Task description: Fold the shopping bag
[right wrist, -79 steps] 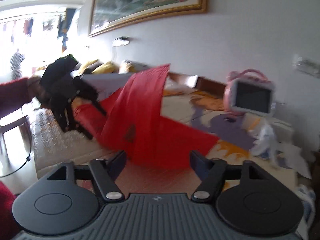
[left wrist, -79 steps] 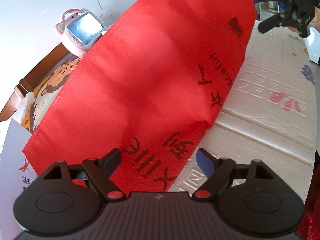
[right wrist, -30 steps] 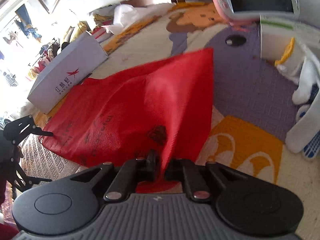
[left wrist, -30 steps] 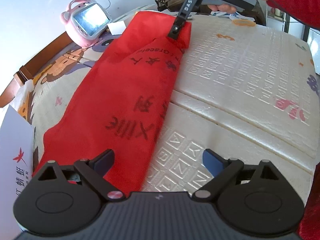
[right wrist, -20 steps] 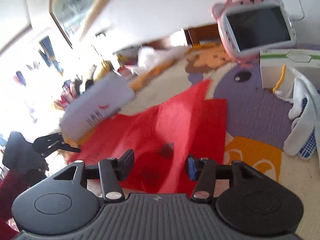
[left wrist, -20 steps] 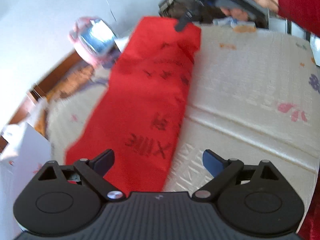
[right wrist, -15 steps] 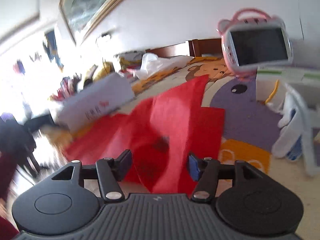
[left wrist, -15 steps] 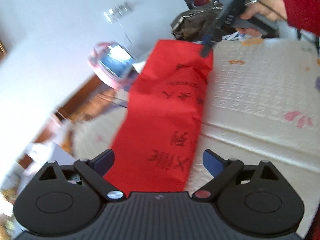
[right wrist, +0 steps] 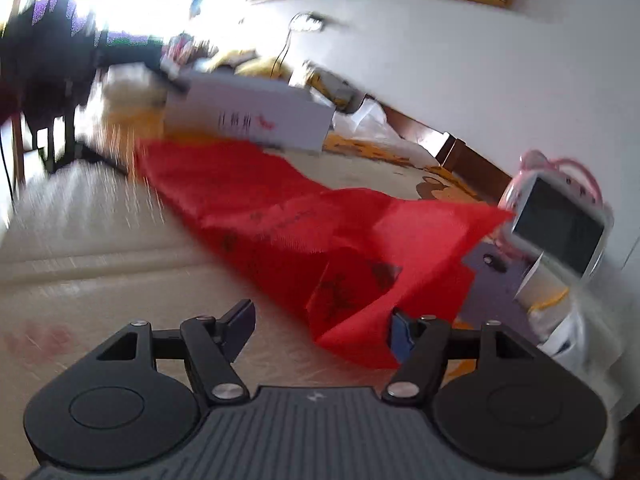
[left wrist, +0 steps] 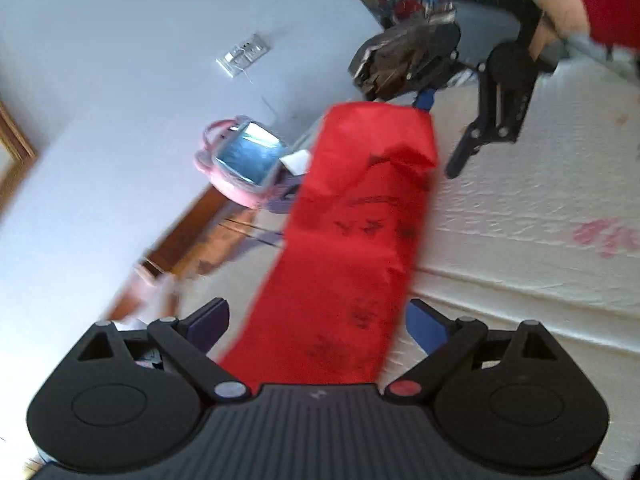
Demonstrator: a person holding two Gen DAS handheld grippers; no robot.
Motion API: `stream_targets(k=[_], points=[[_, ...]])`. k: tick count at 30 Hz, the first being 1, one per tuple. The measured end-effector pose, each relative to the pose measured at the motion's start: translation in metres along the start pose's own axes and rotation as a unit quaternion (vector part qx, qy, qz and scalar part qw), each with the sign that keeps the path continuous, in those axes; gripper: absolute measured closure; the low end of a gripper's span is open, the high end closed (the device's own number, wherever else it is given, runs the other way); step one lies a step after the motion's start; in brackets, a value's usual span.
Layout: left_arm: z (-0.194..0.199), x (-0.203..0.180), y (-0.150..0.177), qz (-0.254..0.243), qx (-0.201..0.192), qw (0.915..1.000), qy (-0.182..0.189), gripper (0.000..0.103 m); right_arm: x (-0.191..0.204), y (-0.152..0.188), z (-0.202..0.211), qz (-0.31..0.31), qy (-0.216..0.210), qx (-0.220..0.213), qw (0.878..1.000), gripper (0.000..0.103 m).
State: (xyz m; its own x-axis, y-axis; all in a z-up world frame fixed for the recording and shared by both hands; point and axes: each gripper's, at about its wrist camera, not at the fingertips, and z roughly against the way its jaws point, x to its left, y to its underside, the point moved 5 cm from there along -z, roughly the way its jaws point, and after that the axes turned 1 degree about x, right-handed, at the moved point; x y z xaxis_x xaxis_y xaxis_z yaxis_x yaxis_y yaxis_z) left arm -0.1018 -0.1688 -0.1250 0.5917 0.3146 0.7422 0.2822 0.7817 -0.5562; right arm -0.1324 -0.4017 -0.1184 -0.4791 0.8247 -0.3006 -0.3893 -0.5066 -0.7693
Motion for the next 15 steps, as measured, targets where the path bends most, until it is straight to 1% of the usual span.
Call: stream_targets(k=[1,2,4,5,7,8,10,11,13,15], points=[[-0.003,0.0,-0.003,-0.028,0.005,0.9985,-0.048,0.008,-0.002,-0.001,0.0,-0.007,-0.002,-0.003,1.0,0.033],[-0.005,0.0,-0.005,-0.049,0.009,0.9954,-0.082,0.008,-0.003,-0.002,0.0,-0.012,-0.005,-0.007,1.0,0.033],[-0.007,0.002,-0.001,-0.073,0.023,0.9913,-0.107,0.008,-0.004,-0.004,0.0,-0.013,-0.008,-0.012,1.0,0.033],[-0.008,0.002,0.003,-0.085,0.034,0.9901,-0.106,0.008,-0.003,-0.004,-0.001,-0.01,-0.01,-0.013,1.0,0.033],[-0.01,-0.008,0.015,-0.115,0.051,0.9893,-0.075,0.008,-0.007,-0.004,-0.003,-0.014,-0.017,-0.017,1.0,0.033],[-0.011,-0.015,0.018,-0.135,0.054,0.9871,-0.067,0.008,-0.009,-0.004,-0.004,-0.017,-0.021,-0.018,0.999,0.033],[-0.018,-0.028,0.021,-0.173,0.058,0.9814,-0.061,0.008,-0.013,-0.004,-0.006,-0.021,-0.028,-0.022,0.999,0.033],[-0.024,-0.031,0.022,-0.178,0.063,0.9805,-0.056,0.008,-0.015,-0.004,-0.008,-0.023,-0.031,-0.024,0.999,0.033],[-0.036,-0.033,0.023,-0.167,0.077,0.9821,-0.039,0.008,-0.02,-0.007,-0.01,-0.023,-0.046,-0.034,0.998,0.032],[-0.046,-0.029,0.026,-0.139,0.092,0.9859,-0.012,0.008,0.009,-0.006,-0.009,-0.01,-0.046,-0.023,0.999,0.029]])
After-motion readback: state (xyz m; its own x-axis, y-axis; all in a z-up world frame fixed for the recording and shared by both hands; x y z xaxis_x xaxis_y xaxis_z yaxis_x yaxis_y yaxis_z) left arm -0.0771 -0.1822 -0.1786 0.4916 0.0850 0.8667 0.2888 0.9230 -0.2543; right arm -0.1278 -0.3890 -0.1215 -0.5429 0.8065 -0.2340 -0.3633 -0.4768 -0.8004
